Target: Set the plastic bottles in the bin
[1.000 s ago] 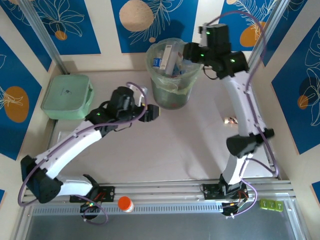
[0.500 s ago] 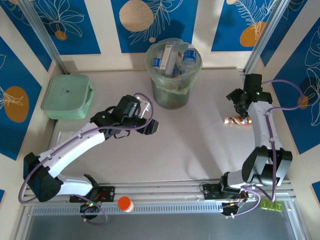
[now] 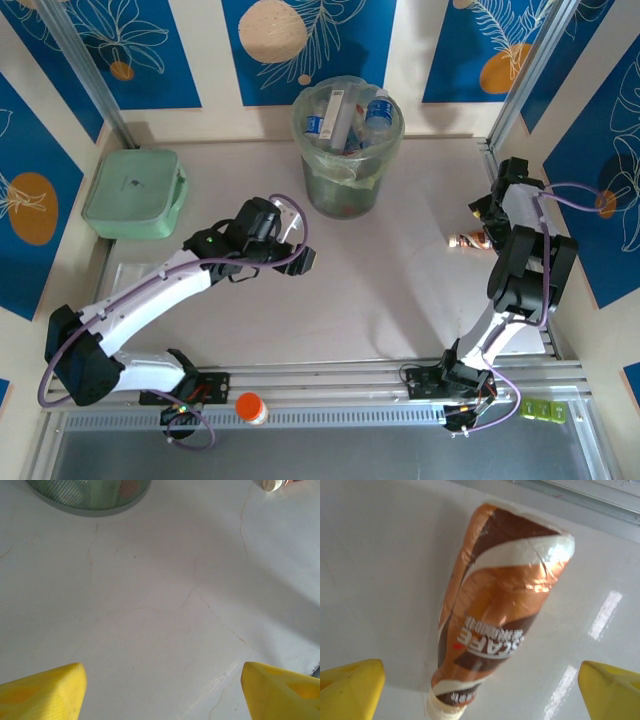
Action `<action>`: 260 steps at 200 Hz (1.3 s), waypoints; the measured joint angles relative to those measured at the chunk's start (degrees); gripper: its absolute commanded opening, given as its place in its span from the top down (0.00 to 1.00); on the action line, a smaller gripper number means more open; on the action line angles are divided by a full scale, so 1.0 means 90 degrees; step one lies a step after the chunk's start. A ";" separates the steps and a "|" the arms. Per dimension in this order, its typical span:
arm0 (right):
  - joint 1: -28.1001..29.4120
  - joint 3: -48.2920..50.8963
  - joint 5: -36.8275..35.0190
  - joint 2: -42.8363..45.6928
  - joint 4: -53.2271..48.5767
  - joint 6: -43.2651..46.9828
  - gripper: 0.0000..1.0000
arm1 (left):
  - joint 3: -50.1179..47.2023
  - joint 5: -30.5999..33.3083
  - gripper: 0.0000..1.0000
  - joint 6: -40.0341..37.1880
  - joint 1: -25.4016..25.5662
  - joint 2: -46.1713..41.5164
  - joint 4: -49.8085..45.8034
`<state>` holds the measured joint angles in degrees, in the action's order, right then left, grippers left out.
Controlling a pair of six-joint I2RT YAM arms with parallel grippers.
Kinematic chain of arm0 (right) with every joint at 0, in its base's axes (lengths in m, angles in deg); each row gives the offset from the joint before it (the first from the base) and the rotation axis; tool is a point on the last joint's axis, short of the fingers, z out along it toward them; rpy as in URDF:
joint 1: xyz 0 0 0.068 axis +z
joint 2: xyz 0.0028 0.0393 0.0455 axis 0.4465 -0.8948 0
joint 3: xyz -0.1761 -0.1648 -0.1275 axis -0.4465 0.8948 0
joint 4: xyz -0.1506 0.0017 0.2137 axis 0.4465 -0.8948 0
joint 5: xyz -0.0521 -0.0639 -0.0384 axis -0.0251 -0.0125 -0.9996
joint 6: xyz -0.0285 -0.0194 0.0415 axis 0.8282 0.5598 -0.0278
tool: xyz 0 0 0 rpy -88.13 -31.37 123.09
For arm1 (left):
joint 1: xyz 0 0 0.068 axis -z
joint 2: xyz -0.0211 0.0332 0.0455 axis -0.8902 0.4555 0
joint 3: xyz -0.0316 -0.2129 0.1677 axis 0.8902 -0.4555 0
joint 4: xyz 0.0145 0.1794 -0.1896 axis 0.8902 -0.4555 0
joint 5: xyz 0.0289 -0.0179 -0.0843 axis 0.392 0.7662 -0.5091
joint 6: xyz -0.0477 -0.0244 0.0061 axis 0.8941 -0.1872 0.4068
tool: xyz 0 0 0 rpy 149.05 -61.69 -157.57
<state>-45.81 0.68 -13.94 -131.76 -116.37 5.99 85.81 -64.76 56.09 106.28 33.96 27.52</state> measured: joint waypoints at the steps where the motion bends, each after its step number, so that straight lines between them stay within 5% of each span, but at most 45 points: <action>1: 0.0000 -0.0010 0.0000 -0.0017 0.0000 -0.0002 0.01 | -0.0005 0.0000 0.20 -0.0002 0.0000 0.0000 0.0005; 49: -0.0129 -0.0318 0.0175 -0.0639 0.0058 -0.0357 0.02 | -0.0107 -0.0005 0.19 -0.0063 0.0000 -0.0015 0.0165; 85: -0.0194 -0.0313 0.0304 -0.0826 0.0121 -0.0510 0.18 | -0.0148 -0.0049 0.19 -0.0066 0.0000 -0.0024 0.0206; 167: -0.0240 -0.0085 0.0466 -0.0823 0.0294 -0.0755 0.37 | -0.0151 -0.0063 0.20 -0.0107 0.0000 -0.0024 0.0214; 260: -0.0005 0.0707 0.0925 0.0143 0.0425 -0.1168 0.42 | -0.0131 -0.0039 0.20 -0.0061 0.0000 -0.0350 0.0192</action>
<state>-45.85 7.04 -5.61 -130.47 -112.54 -4.52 84.63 -65.11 55.54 106.28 30.81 29.24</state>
